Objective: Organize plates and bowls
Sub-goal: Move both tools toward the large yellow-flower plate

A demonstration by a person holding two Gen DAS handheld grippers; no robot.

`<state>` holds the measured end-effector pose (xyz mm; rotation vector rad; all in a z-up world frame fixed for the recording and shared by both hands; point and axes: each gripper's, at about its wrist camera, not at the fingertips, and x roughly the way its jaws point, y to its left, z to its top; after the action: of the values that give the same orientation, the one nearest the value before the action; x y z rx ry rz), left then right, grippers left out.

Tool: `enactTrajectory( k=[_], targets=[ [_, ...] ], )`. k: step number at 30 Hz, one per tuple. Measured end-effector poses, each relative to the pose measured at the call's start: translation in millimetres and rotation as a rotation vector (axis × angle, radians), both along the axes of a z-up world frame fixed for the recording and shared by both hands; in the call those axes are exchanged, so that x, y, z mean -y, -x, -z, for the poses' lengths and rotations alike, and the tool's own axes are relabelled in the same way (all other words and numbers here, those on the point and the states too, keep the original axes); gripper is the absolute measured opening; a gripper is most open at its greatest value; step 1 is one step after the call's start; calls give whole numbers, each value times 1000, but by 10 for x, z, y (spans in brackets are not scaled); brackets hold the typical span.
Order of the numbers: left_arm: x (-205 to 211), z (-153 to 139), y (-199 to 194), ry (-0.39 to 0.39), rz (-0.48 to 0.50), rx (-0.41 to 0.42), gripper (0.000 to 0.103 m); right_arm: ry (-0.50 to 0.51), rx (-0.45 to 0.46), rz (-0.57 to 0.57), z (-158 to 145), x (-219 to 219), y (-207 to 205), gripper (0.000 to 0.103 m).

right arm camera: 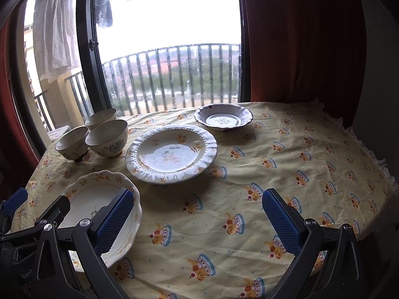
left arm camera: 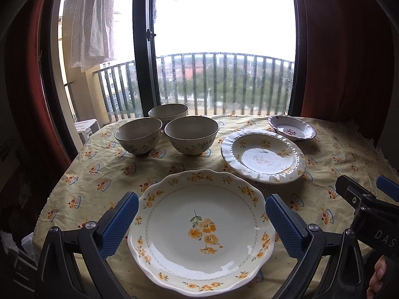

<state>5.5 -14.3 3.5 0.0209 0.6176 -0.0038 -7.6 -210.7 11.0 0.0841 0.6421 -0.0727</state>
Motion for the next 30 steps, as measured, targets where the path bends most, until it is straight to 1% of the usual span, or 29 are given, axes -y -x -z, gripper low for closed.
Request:
enactTrajectory(
  k=[12, 30],
  targets=[
    [-90, 3, -21, 13, -32, 11, 102, 54, 14, -23, -48, -101, -29, 103],
    [-119, -6, -3, 0, -39, 19, 100, 80, 19, -38, -63, -169, -32, 103]
  ],
)
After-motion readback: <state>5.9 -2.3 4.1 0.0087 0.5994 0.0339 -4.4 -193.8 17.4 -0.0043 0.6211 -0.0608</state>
